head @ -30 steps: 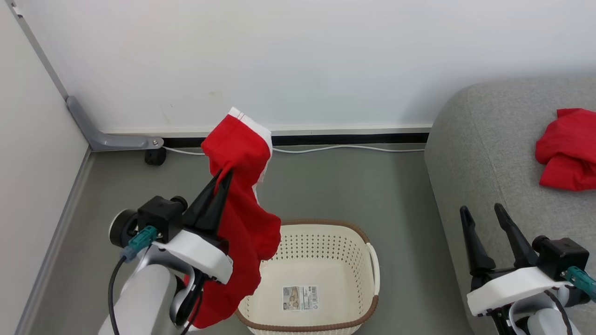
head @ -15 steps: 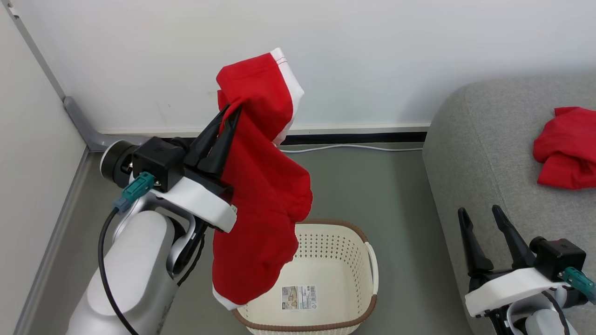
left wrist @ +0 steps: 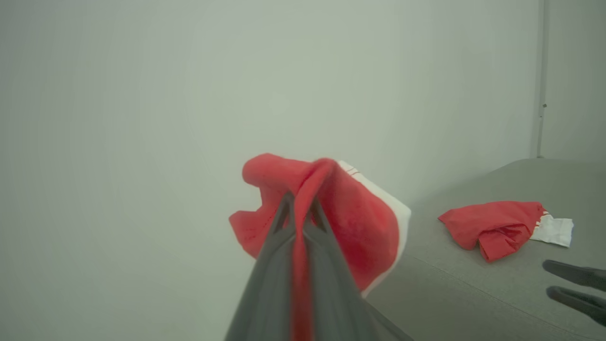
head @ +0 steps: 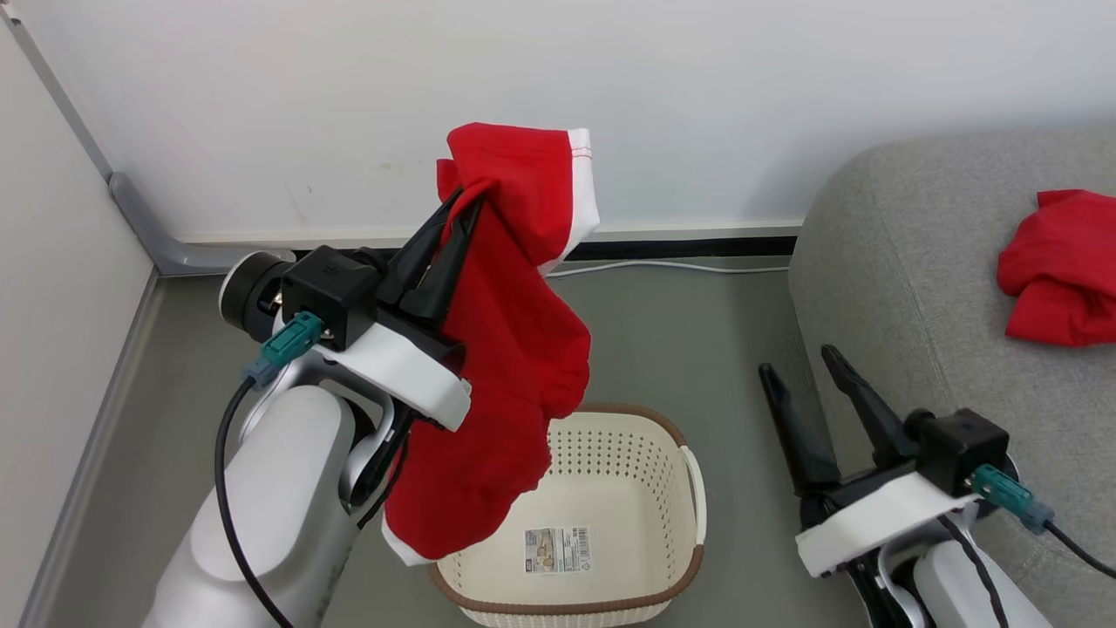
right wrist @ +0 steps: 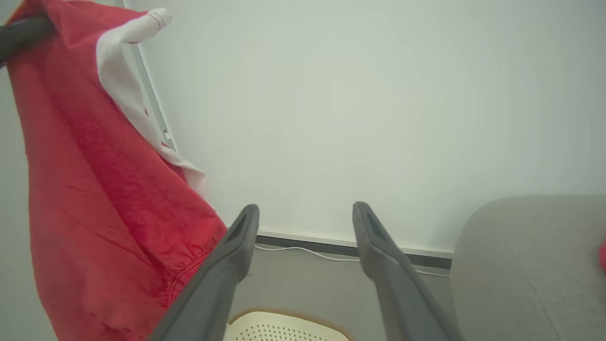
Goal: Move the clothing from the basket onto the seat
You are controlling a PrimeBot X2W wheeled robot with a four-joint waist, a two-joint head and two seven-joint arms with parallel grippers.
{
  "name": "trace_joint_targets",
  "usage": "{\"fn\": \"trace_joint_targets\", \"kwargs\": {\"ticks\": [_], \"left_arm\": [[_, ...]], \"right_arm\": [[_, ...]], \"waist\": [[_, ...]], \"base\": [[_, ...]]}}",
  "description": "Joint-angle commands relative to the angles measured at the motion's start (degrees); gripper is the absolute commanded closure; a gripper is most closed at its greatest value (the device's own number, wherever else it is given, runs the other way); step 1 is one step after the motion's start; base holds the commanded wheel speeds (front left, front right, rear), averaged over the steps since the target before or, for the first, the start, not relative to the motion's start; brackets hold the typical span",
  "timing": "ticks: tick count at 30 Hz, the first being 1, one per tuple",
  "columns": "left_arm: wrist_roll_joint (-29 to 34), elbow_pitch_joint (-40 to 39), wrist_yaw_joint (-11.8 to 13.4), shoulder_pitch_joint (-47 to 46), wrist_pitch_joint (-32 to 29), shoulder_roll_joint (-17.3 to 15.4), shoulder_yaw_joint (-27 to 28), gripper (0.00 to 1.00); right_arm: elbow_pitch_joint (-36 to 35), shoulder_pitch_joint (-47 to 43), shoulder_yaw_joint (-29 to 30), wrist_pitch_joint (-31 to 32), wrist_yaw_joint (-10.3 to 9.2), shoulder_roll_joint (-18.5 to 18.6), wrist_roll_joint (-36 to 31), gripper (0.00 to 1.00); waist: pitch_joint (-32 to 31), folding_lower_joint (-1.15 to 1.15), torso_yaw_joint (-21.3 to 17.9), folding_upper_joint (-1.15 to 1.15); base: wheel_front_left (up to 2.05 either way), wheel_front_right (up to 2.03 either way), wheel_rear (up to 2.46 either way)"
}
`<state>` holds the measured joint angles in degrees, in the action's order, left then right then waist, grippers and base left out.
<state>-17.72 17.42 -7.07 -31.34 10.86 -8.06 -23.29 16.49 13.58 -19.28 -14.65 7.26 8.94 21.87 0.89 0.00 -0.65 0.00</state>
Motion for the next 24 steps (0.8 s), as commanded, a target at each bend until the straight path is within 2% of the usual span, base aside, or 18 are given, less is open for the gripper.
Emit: {"fn": "trace_joint_targets", "kwargs": {"ticks": [1,10,17,24], "left_arm": [[-0.3,-1.2,-0.1,-3.9,0.6,-0.8,1.8,1.00],[-0.4,1.0,-0.1,-5.1,1.5,0.5,0.1,1.00],[-0.7,1.4,-0.2,-6.1,2.0,2.0,-2.6,1.00],[-1.1,1.8,-0.3,-7.1,2.3,2.9,-4.7,1.00]], "right_arm": [[-1.9,2.4,-2.0,-0.3,0.23,0.6,0.9,0.00],[-2.4,9.4,-16.6,-0.3,0.23,1.7,5.1,0.00],[0.5,14.4,-26.7,-0.3,0.23,1.5,7.4,0.00],[4.6,18.9,-31.8,-0.3,0.23,0.6,8.8,0.00]], "waist": [[0.1,0.00,0.1,0.00],[0.5,0.00,0.9,0.00],[0.5,0.00,2.2,0.00],[0.7,0.00,3.7,0.00]], "base": [[0.00,0.00,0.00],[0.00,0.00,0.00],[0.00,0.00,0.00],[0.00,0.00,0.00]]}}
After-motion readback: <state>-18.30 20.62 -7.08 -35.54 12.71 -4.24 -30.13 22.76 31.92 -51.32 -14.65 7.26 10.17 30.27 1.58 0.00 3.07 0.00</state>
